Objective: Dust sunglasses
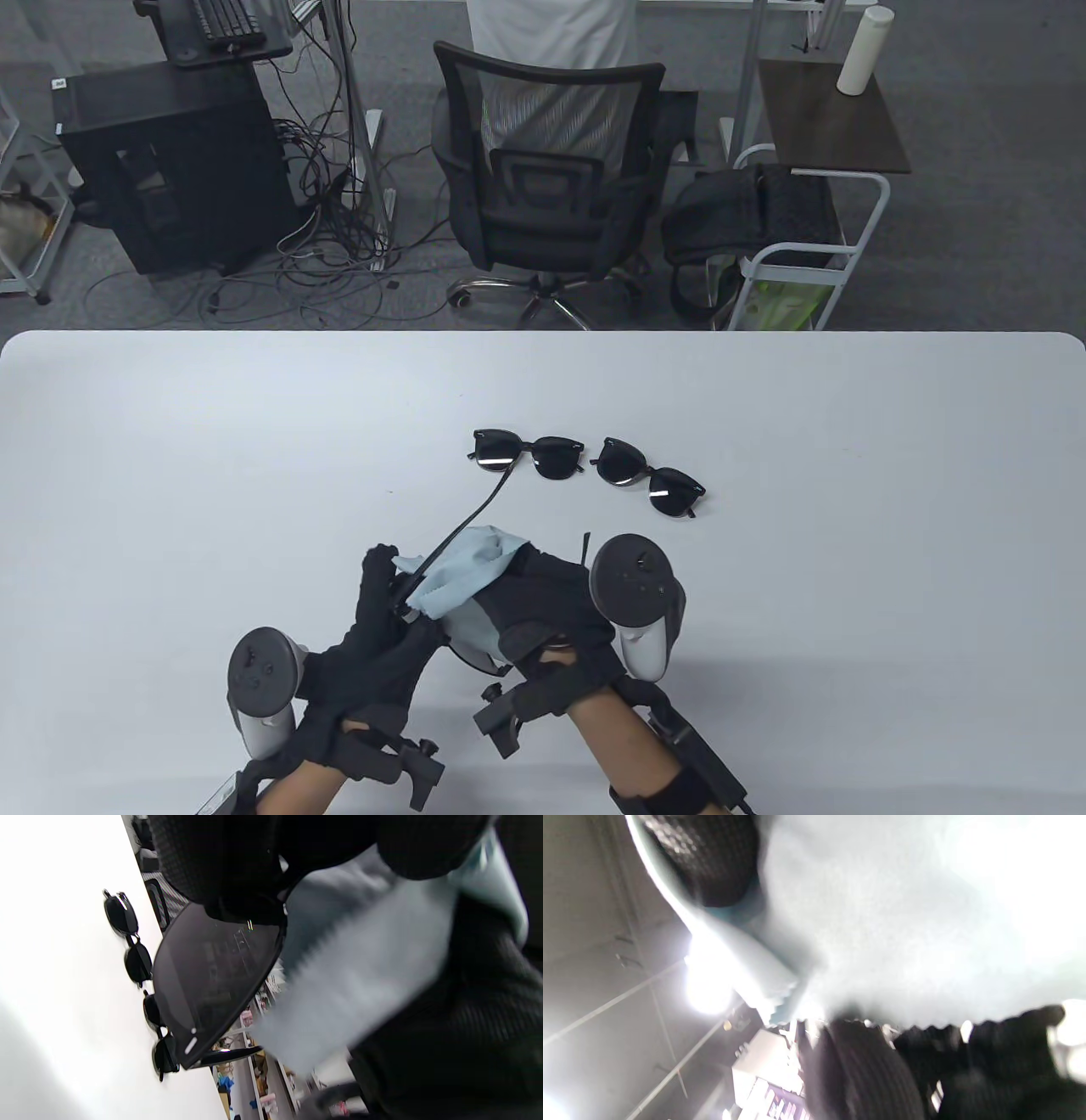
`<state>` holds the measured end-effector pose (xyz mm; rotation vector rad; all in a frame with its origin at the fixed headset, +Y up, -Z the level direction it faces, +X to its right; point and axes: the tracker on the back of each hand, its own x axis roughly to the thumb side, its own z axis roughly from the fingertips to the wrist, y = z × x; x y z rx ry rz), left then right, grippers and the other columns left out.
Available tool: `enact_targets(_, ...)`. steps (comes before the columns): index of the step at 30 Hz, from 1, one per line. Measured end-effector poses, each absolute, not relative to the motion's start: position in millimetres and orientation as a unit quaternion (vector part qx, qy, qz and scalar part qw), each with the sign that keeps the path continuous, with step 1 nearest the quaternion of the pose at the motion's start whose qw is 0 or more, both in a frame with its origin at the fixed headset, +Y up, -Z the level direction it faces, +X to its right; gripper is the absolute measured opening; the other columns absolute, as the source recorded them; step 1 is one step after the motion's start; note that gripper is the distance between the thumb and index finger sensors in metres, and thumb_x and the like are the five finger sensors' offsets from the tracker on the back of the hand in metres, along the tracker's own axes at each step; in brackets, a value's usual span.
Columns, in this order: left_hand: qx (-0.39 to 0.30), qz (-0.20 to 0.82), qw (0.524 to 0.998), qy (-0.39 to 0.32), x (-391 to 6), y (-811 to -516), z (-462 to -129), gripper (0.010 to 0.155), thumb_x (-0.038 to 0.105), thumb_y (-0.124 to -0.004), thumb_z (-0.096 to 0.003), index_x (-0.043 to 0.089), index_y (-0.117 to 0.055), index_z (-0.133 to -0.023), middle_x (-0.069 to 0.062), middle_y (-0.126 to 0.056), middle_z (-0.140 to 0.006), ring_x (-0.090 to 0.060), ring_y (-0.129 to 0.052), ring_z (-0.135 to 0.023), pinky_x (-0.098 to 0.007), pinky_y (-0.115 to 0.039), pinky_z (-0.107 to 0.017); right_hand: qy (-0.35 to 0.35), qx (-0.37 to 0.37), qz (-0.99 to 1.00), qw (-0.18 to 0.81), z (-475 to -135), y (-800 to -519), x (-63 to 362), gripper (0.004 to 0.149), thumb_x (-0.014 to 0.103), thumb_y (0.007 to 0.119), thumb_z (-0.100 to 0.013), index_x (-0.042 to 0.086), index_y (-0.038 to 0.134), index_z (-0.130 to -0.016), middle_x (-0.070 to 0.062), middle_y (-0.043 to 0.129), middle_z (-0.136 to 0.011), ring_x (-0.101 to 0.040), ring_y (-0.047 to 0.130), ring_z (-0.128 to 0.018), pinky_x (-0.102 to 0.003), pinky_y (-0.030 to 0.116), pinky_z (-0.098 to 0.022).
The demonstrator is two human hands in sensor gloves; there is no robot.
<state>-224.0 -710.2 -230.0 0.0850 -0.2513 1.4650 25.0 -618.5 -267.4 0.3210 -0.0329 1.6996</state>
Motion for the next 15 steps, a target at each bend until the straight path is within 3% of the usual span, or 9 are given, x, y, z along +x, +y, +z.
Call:
enact_targets(4,0.039,0.68,0.729,-0.073,-239.6,-716.6,-238.7,0.093,0.06,-0.074,-0.0465,0.02,-0.016,-0.107,-0.014,-0.051,-0.107,-0.02,-0.092,-0.084,-0.036,-0.084,-0.06,-0.093,0.102,0.788,0.6,-263.9,-594.9,63.6,0.042,0.043,0.083,-0.044,0.016,0.084,-0.076,0.001,0.104,-0.06,-0.028,0.097,-0.061,-0.048,0.076,-0.052)
enact_targets(8,0.033,0.696,0.716,-0.033,-253.8,-723.7,-246.4,0.092,0.06,-0.074,-0.0467,0.02,-0.017,-0.108,-0.014,-0.051,-0.107,-0.02,-0.092,-0.084,-0.036,-0.084,-0.06,-0.159,0.029,0.9,0.404,-263.3,-583.8,109.6,0.04,0.039,0.087,-0.04,0.017,0.086,-0.074,-0.001,0.104,-0.059,-0.031,0.096,-0.063,-0.052,0.074,-0.053)
enact_targets(13,-0.006,0.744,0.668,0.006,-261.4,-732.9,-251.5,0.092,0.06,-0.074,-0.0471,0.019,-0.018,-0.108,-0.015,-0.051,-0.106,-0.02,-0.092,-0.084,-0.036,-0.084,-0.06,-0.059,-0.049,0.994,0.075,-266.8,-607.6,150.8,0.04,0.036,0.089,-0.038,0.016,0.088,-0.072,-0.003,0.105,-0.058,-0.034,0.096,-0.061,-0.055,0.072,-0.053)
enact_targets(15,-0.01,0.753,0.658,0.009,-262.5,-733.2,-251.6,0.092,0.06,-0.073,-0.0473,0.019,-0.018,-0.108,-0.015,-0.051,-0.107,-0.02,-0.092,-0.084,-0.036,-0.084,-0.06,-0.01,-0.072,0.997,0.019,-269.7,-626.7,161.5,0.04,0.037,0.088,-0.038,0.017,0.087,-0.073,-0.004,0.104,-0.06,-0.034,0.095,-0.063,-0.055,0.071,-0.054)
